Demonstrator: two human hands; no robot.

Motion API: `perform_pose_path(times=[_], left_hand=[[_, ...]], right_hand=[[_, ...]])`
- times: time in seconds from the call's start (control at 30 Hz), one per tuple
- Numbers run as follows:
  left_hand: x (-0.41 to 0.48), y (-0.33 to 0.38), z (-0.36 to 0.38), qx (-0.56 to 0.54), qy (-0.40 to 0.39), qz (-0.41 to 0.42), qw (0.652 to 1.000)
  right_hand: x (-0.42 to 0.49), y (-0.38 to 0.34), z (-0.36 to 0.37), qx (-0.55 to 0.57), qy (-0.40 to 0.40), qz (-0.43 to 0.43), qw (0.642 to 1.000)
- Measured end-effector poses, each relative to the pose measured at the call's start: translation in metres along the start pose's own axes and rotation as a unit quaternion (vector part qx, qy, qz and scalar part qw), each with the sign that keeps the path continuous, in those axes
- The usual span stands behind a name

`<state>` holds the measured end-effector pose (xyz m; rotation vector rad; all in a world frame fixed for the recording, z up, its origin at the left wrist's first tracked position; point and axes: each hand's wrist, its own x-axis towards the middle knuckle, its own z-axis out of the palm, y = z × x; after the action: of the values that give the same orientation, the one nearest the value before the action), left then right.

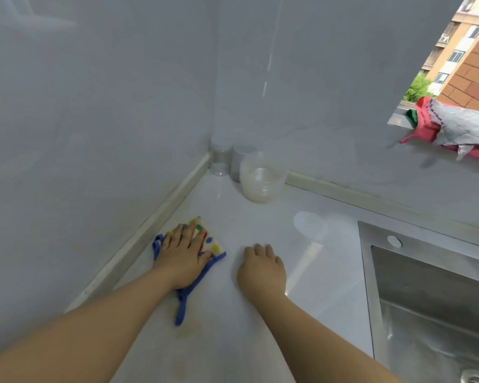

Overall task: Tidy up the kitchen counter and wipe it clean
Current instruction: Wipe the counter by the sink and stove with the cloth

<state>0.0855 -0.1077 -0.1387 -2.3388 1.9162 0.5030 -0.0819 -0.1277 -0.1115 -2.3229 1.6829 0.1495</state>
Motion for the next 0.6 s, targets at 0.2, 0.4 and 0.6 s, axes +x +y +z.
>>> perform_pose_path(times=[0.2, 0.4, 0.6], left_hand=[[0.031, -0.009, -0.006, 0.005, 0.026, -0.011, 1.000], [0.068, 0.000, -0.020, -0.008, 0.025, -0.018, 0.999], [0.052, -0.006, -0.016, 0.001, 0.022, 0.004, 1.000]], right_hand=[[0.033, -0.002, 0.022, -0.001, 0.057, -0.019, 0.998], [0.041, -0.007, 0.016, -0.016, 0.018, -0.036, 0.999], [0.038, 0.003, 0.012, 0.003, -0.004, -0.040, 0.999]])
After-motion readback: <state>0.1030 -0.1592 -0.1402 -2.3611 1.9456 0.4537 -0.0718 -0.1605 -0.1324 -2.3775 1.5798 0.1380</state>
